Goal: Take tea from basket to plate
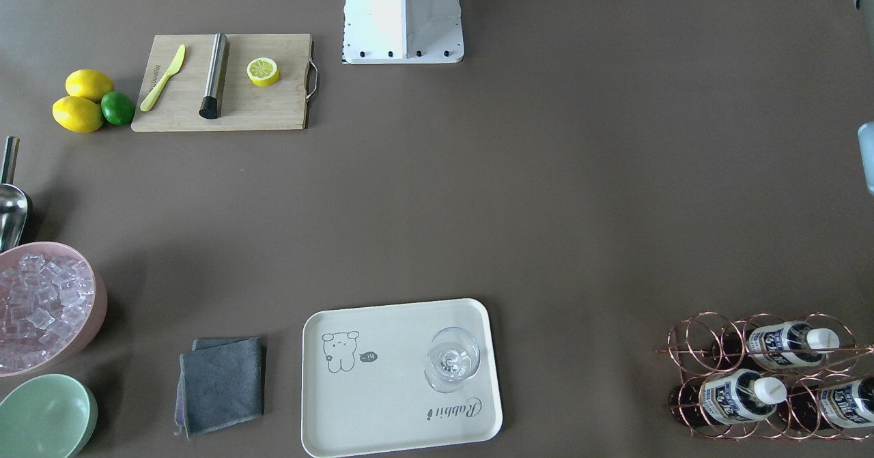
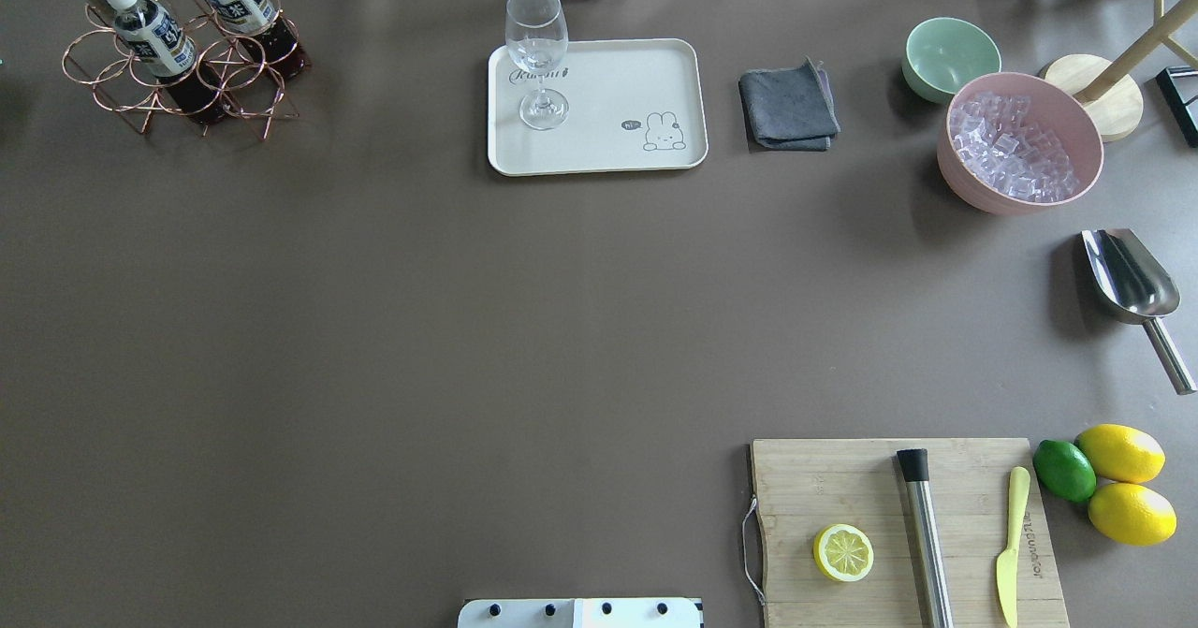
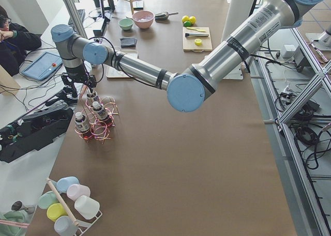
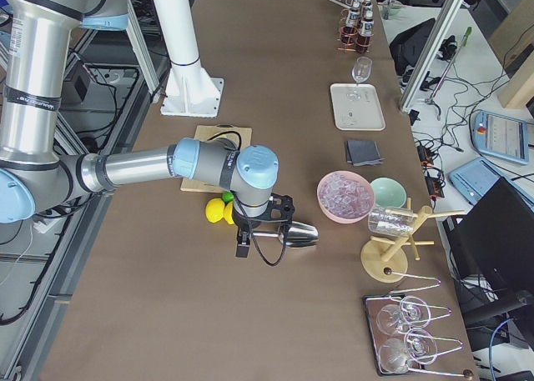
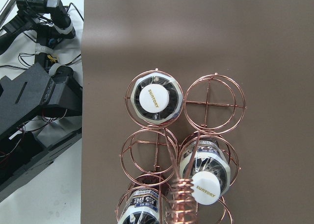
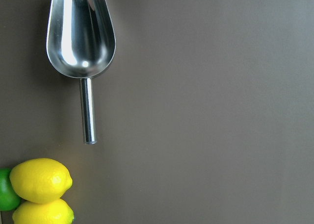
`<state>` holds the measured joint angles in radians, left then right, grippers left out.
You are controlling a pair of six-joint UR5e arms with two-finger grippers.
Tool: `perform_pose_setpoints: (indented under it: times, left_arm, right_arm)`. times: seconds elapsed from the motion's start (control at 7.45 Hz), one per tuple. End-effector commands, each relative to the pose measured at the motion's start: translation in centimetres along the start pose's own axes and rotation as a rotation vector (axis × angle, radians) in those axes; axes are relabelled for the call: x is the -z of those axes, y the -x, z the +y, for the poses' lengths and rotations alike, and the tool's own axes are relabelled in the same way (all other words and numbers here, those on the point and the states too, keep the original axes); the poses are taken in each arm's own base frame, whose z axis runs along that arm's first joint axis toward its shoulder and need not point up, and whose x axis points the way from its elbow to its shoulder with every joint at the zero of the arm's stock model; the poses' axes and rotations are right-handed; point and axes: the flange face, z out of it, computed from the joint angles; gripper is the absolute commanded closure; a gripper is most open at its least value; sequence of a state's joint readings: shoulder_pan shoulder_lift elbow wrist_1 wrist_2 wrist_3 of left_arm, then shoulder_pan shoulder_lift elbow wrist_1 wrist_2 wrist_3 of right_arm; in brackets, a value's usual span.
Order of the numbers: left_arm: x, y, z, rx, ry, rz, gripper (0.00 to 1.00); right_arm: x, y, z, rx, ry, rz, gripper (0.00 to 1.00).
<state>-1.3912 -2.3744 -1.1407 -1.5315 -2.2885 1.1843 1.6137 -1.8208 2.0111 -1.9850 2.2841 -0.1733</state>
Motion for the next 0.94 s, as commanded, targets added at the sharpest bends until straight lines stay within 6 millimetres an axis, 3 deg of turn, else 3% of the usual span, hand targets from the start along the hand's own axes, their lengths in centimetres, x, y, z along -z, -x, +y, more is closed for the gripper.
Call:
perform_pose_setpoints:
  times: [0.0,0.27,0.54,0.81]
  left_arm:
    - [0.6,0.0,0.7,0.005,-0.003,-0.008,0.5]
    - [1.1,0.0,0.7,0.009,-0.005,-0.016,1.0]
    - [2.7,0.0,0.7,-0.001,-0.008,-0.043,1.0]
    - [6.0,-0.4,1.0,0.003,-0.043,-0.071,1.0]
  right_arm:
    - [0.0,0.0,0.0,0.001,0.001,0.0,0.0]
    - [0.0,0.0,-0.1,0.001,-0.001,0.0,0.0]
    - [0.1,0.0,-0.1,0.001,-0.001,0.0,0.0]
    - [0.1,0.0,-0.1,0.001,-0.001,0.0,0.0]
